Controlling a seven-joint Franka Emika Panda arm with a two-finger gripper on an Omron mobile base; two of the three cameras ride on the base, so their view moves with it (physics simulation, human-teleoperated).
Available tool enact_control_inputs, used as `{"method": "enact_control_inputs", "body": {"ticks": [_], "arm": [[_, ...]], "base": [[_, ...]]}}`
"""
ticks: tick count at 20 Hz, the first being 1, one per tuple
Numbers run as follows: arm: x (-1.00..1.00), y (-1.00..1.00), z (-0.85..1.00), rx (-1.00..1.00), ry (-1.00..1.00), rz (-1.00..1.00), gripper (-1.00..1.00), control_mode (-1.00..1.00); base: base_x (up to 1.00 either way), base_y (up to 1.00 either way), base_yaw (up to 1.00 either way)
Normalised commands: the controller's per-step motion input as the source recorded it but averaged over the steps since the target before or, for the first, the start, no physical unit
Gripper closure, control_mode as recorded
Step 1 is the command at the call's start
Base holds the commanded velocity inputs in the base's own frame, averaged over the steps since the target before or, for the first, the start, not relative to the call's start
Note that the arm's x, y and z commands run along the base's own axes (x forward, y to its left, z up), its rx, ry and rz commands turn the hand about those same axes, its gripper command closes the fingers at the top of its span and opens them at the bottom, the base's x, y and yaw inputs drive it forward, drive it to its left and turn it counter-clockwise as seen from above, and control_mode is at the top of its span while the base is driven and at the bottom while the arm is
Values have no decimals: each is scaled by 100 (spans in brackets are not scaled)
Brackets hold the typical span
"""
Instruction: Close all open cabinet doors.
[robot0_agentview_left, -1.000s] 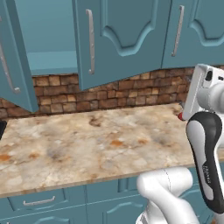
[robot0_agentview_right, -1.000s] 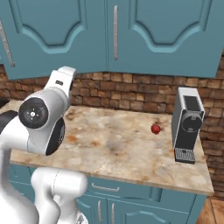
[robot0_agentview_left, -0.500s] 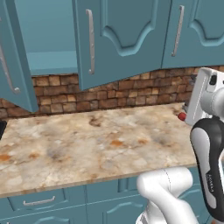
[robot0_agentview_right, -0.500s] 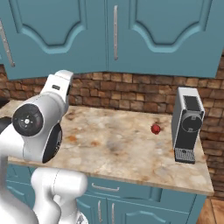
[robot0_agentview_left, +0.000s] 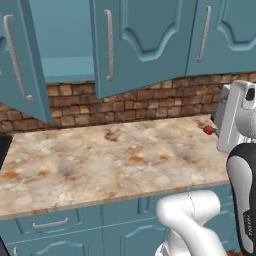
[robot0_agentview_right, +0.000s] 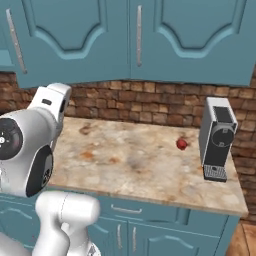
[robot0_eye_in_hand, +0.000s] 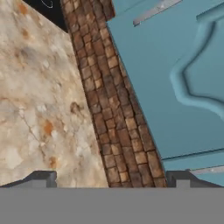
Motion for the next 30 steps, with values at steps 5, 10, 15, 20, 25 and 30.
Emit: {"method": "enact_control_inputs", "body": {"ticks": [5,10,15,20,25,30], "arm": [[0,0,0,0,0,0,-100,100],[0,0,0,0,0,0,-100,100],[0,0,0,0,0,0,-100,100],[0,0,0,0,0,0,-100,100],[0,0,0,0,0,0,-100,100],[0,0,0,0,0,0,-100,100]], "base": [[-66,62,-5],[-24,62,-7],[4,57,-9],[6,53,-9],[29,38,-13],[42,32,-15]]}}
